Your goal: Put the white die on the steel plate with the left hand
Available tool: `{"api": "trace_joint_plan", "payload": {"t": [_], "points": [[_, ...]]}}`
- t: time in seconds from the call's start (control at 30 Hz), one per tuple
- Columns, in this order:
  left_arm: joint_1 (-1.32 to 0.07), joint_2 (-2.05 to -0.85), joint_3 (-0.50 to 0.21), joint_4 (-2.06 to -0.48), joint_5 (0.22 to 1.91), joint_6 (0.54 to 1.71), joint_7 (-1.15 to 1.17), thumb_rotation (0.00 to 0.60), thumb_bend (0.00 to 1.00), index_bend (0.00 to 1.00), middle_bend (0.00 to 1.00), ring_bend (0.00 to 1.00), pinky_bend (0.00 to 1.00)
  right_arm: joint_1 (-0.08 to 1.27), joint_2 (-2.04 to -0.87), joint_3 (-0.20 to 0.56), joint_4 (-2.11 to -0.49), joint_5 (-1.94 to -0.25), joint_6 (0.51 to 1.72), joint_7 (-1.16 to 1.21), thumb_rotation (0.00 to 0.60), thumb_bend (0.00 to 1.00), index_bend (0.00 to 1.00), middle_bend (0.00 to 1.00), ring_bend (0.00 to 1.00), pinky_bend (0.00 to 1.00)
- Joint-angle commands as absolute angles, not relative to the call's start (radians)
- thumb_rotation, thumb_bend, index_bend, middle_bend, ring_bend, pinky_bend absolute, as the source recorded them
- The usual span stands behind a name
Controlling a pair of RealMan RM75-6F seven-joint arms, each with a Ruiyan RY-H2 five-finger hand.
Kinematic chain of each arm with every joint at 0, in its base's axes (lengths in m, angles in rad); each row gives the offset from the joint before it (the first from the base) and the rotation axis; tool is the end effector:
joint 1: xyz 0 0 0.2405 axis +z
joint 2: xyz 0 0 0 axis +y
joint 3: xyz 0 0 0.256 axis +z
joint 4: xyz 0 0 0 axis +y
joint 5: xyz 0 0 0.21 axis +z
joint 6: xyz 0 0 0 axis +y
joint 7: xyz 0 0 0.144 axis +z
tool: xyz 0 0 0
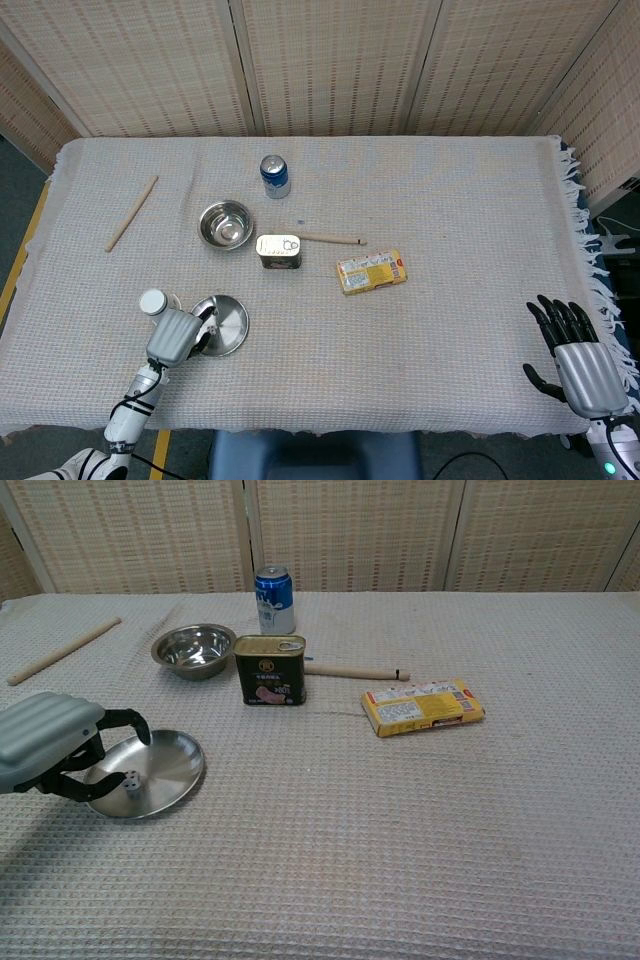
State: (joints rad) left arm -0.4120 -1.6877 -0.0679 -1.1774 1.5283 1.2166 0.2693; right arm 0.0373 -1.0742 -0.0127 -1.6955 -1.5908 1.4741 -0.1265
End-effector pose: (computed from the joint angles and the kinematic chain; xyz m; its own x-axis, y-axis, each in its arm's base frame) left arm -0.2437 0.2710 -0.0282 0.5635 0.0750 0.8227 0.7861 -0.3548 -0.5061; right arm -0.2992 -0.1517 0.1512 0.4811 -0.0880 0.8722 -0.8765 -0.0648 0.4769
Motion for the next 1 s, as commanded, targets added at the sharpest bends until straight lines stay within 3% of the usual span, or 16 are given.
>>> {"api": "trace_joint_plan", "payload": {"t": [0.03, 0.1, 0.17, 0.27, 0.33, 0.43, 0.63, 1.0], "points": [[-0.413, -1.68, -0.063, -1.188, 1.535, 1.228, 0.268, 0.6, 0.36, 0.23, 1.0, 0.98, 1.0, 0.038, -1.075, -0.013, -1.696, -1.592, 1.473, -0.129, 0.561, 0.17, 0.0, 0.0, 0.0, 0.0], [-0.405, -1.661, -0.058, -1.217, 1.547, 1.255, 0.272, 0.6, 0.36, 0.21, 0.99, 0.97, 1.0, 0.037, -1.075, -0.015, -1.697, -1.594, 1.473, -0.129, 0.561, 0.17, 0.0, 0.0, 0.0, 0.0], [-0.381, -1.617, -0.042, -1.279, 1.582, 1.32, 0.267, 0.6, 0.36, 0.21, 0.89, 0.95, 1.0, 0.037, -1.074, -0.015, -1.698, -1.595, 1.475, -0.127, 0.561, 0.17, 0.0, 0.0, 0.0, 0.0], [-0.332, -1.532, -0.019, -1.371, 1.65, 1.454, 0.245, 0.6, 0.36, 0.18, 0.42, 0.85, 1.0, 0.037, -1.072, -0.015, -1.698, -1.595, 1.475, -0.123, 0.561, 0.17, 0.0, 0.0, 0.0, 0.0], [-0.307, -1.49, -0.02, -1.403, 1.658, 1.504, 0.241, 0.6, 0.36, 0.12, 0.2, 0.82, 1.0, 0.038, -1.072, -0.018, -1.698, -1.599, 1.472, -0.122, 0.561, 0.17, 0.0, 0.0, 0.0, 0.0], [-0.296, -1.427, -0.038, -1.442, 1.586, 1.47, 0.221, 0.6, 0.36, 0.01, 0.03, 0.82, 1.0, 0.039, -1.072, -0.022, -1.699, -1.609, 1.472, -0.123, 0.563, 0.17, 0.0, 0.0, 0.0, 0.0], [-0.338, -1.403, -0.079, -1.397, 1.44, 1.304, 0.216, 0.6, 0.34, 0.0, 0.0, 0.83, 1.0, 0.028, -1.07, -0.027, -1.707, -1.626, 1.495, -0.128, 0.561, 0.17, 0.0, 0.0, 0.0, 0.0], [-0.376, -1.441, -0.099, -1.316, 1.371, 1.216, 0.262, 0.6, 0.33, 0.07, 0.1, 0.88, 1.0, 0.032, -1.074, -0.021, -1.705, -1.606, 1.481, -0.137, 0.562, 0.17, 0.0, 0.0, 0.0, 0.0]]}}
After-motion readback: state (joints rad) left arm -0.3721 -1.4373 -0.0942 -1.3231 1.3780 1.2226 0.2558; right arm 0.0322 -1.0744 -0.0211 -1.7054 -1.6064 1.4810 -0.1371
